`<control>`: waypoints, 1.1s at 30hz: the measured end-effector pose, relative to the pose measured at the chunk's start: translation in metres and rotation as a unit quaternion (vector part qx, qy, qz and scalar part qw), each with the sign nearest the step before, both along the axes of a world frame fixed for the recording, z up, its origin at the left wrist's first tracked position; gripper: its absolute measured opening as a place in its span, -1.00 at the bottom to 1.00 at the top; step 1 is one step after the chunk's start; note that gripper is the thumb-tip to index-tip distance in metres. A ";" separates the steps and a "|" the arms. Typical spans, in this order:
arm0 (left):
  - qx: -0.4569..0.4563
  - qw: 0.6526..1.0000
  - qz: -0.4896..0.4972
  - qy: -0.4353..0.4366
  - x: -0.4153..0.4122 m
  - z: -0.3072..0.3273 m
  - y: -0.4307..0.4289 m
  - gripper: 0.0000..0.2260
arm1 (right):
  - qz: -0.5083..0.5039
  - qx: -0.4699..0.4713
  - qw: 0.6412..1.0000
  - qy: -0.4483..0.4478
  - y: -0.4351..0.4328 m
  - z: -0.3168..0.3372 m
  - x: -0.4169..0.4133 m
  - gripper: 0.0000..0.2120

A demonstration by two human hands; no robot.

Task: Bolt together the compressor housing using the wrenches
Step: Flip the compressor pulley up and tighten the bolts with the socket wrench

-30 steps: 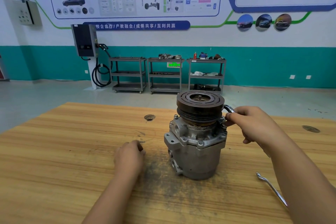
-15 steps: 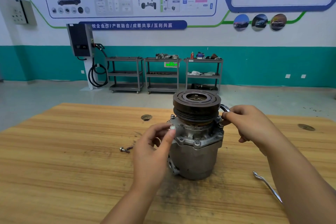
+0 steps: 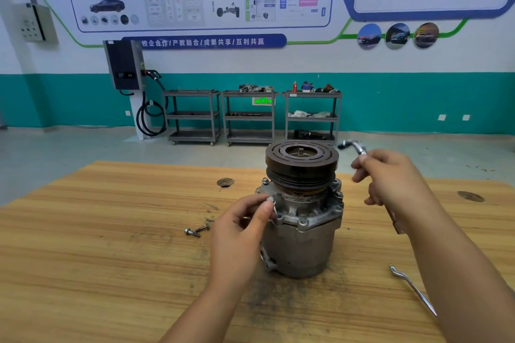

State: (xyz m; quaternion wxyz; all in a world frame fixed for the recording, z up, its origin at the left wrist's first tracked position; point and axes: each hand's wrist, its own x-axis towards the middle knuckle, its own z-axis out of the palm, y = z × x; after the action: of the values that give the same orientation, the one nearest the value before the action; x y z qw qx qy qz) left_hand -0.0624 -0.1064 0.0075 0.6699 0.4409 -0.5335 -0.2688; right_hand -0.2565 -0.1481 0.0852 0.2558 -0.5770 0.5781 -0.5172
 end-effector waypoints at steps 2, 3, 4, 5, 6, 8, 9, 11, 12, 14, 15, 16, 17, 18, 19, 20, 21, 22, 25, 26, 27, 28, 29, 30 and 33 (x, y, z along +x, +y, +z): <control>0.001 1.000 0.001 -0.011 -0.001 0.000 -0.001 -0.87 | 0.031 -0.048 0.995 -0.079 0.005 0.007 0.000 -0.79; 0.002 1.000 0.002 -0.014 -0.001 0.000 -0.001 -0.85 | 0.061 -0.072 0.989 -0.117 0.009 0.011 0.001 -0.78; 0.002 1.000 0.004 -0.013 -0.001 0.000 -0.001 -0.84 | 0.096 -0.092 0.979 -0.154 0.013 0.015 0.002 -0.77; 0.003 1.000 0.007 -0.011 -0.002 0.000 -0.001 -0.84 | 0.131 -0.109 0.968 -0.187 0.017 0.019 0.004 -0.76; 0.004 1.000 0.010 -0.009 -0.003 0.000 -0.002 -0.84 | 0.164 -0.122 0.956 -0.208 0.021 0.022 0.006 -0.75; 0.005 1.000 0.015 -0.007 -0.003 0.001 -0.002 -0.84 | 0.205 -0.151 0.946 -0.198 0.027 0.024 0.012 -0.71; 0.006 1.000 0.016 -0.008 -0.003 0.001 -0.002 -0.84 | 0.212 -0.167 0.947 -0.173 0.030 0.024 0.016 -0.69; 0.008 1.000 0.013 -0.007 -0.004 0.001 -0.002 -0.85 | 0.204 -0.195 0.951 -0.122 0.033 0.023 0.023 -0.68; 0.009 1.000 0.008 -0.005 -0.004 0.001 -0.002 -0.85 | 0.198 -0.205 0.952 -0.111 0.034 0.023 0.027 -0.70; 0.012 1.000 0.000 -0.003 -0.004 0.001 -0.002 -0.86 | 0.194 -0.216 0.950 -0.114 0.034 0.020 0.033 -0.75; 0.015 1.000 -0.001 -0.005 -0.004 0.001 -0.003 -0.88 | 0.197 -0.218 0.949 -0.119 0.034 0.019 0.035 -0.77; 0.018 1.000 -0.001 -0.010 -0.004 0.001 -0.003 -0.88 | 0.199 -0.219 0.947 -0.122 0.033 0.017 0.036 -0.80; 0.020 1.000 0.001 -0.015 -0.004 0.000 -0.003 -0.88 | 0.201 -0.221 0.946 -0.123 0.032 0.016 0.038 -0.82; 0.021 1.000 0.004 -0.021 -0.004 0.000 -0.004 -0.88 | 0.203 -0.224 0.945 -0.126 0.032 0.015 0.039 -0.86; 0.020 0.999 0.009 -0.031 -0.004 0.000 -0.004 -0.87 | 0.206 -0.226 0.943 -0.128 0.032 0.014 0.040 -0.89; 0.016 0.999 0.017 -0.048 -0.004 0.000 -0.004 -0.87 | 0.207 -0.228 0.942 -0.132 0.032 0.014 0.041 -0.90; 0.009 0.997 0.028 -0.068 -0.003 0.000 -0.004 -0.87 | 0.207 -0.230 0.941 -0.135 0.032 0.013 0.042 -0.89; 0.003 0.996 0.038 -0.085 -0.003 0.000 -0.004 -0.87 | 0.207 -0.232 0.940 -0.141 0.032 0.013 0.042 -0.88; -0.003 0.993 0.051 -0.104 -0.003 0.002 -0.003 -0.87 | 0.213 -0.240 0.934 -0.154 0.031 0.011 0.044 -0.90; -0.005 0.993 0.054 -0.109 -0.003 0.001 -0.003 -0.86 | 0.217 -0.243 0.932 -0.155 0.031 0.011 0.045 -0.88; -0.007 0.992 0.059 -0.113 -0.003 0.001 -0.003 -0.86 | 0.221 -0.247 0.931 -0.156 0.031 0.010 0.046 -0.87; -0.009 0.991 0.065 -0.116 -0.004 0.001 -0.003 -0.85 | 0.223 -0.248 0.929 -0.158 0.031 0.010 0.047 -0.86; -0.014 0.990 0.074 -0.118 -0.004 0.000 -0.003 -0.83 | 0.225 -0.250 0.928 -0.159 0.031 0.009 0.048 -0.85; -0.021 0.989 0.084 -0.121 -0.005 0.000 -0.003 -0.81 | 0.225 -0.251 0.928 -0.161 0.030 0.008 0.049 -0.85; -0.035 0.983 0.112 -0.139 -0.007 -0.001 -0.002 -0.78 | 0.226 -0.247 0.928 -0.162 0.029 0.005 0.052 -0.87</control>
State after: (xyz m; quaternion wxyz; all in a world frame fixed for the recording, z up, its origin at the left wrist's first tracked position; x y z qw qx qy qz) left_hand -0.0697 -0.1088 0.0067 0.6304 0.5066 -0.5778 -0.1095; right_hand -0.2049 -0.1192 0.0903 0.3051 -0.6458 0.2374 -0.6584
